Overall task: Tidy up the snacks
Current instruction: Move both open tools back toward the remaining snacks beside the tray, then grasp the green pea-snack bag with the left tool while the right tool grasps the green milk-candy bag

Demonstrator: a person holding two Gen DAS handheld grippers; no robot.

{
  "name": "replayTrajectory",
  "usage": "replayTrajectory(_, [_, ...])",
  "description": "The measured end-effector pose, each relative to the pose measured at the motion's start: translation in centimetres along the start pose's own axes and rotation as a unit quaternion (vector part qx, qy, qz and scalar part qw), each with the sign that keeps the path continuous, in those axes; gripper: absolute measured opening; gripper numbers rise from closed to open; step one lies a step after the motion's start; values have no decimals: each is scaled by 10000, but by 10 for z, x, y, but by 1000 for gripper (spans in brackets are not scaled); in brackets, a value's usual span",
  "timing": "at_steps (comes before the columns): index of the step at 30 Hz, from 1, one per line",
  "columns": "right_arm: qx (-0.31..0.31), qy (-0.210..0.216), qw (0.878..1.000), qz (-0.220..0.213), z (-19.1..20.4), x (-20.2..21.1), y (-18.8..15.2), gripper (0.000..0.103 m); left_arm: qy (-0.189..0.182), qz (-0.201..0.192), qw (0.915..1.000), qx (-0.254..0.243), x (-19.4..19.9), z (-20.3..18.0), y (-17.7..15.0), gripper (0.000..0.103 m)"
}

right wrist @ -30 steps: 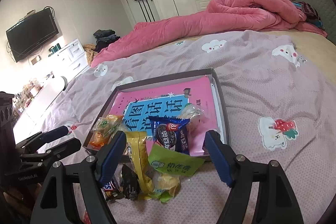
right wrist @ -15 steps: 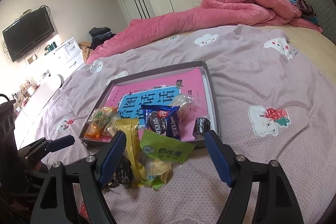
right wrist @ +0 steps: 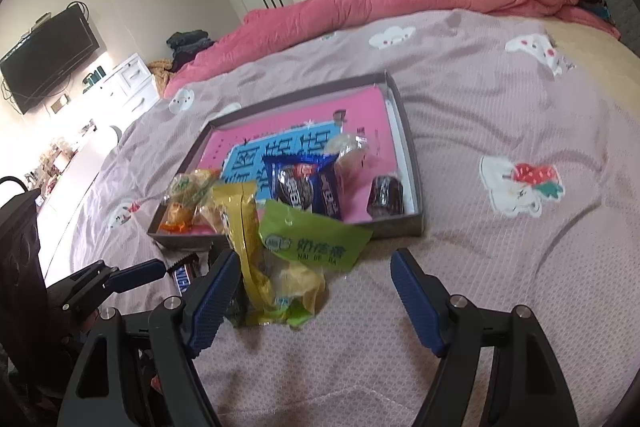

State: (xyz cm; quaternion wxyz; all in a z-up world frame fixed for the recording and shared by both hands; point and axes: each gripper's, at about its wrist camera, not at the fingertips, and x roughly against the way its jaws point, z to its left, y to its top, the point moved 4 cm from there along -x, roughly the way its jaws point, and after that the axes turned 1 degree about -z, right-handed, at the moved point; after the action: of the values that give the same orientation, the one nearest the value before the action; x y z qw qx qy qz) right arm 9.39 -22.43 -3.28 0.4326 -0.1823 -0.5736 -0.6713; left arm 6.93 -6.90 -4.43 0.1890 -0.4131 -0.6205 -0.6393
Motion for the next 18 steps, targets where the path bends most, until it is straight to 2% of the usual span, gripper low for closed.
replayTrajectory(15, [-244, 189, 9981, 543, -8, -31, -12, 77, -175, 144, 9997, 84, -29, 1, -1, 80])
replayTrajectory(18, [-348, 294, 9963, 728, -8, -43, -14, 73, -216, 122, 9997, 81, -30, 2, 0, 79])
